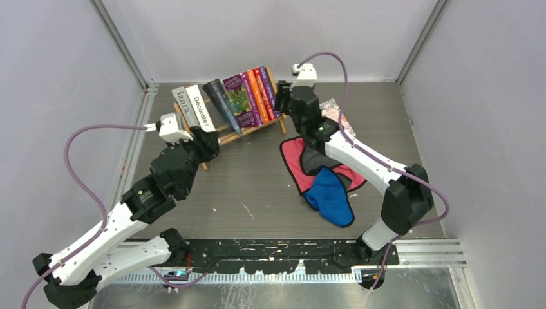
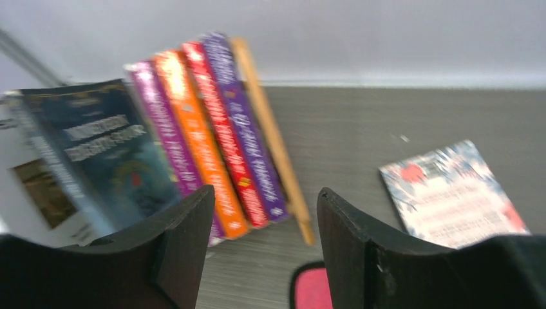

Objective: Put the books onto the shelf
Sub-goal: Adjust the book on the shelf.

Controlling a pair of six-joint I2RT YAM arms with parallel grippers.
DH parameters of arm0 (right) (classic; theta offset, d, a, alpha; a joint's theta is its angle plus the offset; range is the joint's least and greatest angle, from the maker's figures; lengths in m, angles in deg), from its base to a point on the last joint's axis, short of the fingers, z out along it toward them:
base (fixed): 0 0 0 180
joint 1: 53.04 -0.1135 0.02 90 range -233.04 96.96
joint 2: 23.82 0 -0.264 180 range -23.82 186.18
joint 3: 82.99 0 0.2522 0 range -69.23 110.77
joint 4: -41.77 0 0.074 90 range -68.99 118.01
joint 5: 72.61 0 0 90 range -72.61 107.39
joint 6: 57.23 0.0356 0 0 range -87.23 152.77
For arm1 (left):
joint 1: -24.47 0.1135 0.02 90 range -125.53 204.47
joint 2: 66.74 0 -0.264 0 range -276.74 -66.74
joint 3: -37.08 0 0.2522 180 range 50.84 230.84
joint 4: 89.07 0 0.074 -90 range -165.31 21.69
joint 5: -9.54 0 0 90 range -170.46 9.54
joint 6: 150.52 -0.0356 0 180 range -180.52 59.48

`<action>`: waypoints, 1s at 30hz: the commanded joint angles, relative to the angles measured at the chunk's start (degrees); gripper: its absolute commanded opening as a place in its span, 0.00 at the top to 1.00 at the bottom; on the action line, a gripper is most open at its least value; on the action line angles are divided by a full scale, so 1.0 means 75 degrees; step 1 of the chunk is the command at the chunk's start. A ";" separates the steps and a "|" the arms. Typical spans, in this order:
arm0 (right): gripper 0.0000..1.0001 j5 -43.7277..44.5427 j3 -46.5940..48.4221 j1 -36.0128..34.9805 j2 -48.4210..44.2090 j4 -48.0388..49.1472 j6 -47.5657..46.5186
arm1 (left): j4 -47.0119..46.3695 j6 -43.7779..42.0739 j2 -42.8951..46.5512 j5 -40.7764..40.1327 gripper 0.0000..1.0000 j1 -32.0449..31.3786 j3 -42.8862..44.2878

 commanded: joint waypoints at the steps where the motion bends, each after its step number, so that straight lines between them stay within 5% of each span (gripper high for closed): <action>1: 0.36 -0.0459 0.1349 -0.0739 0.0641 -0.0412 -0.0860 | 0.0436 0.0468 0.0454 -0.0497 0.51 0.0040 0.0113; 12: 0.38 -0.0928 0.3751 -0.1808 0.2489 -0.1760 -0.1629 | 0.0790 0.0668 0.1006 -0.0584 0.52 0.0043 0.0160; 30: 0.39 -0.1075 0.5054 -0.2233 0.3847 -0.2292 -0.1884 | 0.0852 0.0601 0.1324 -0.0600 0.50 0.0045 0.0036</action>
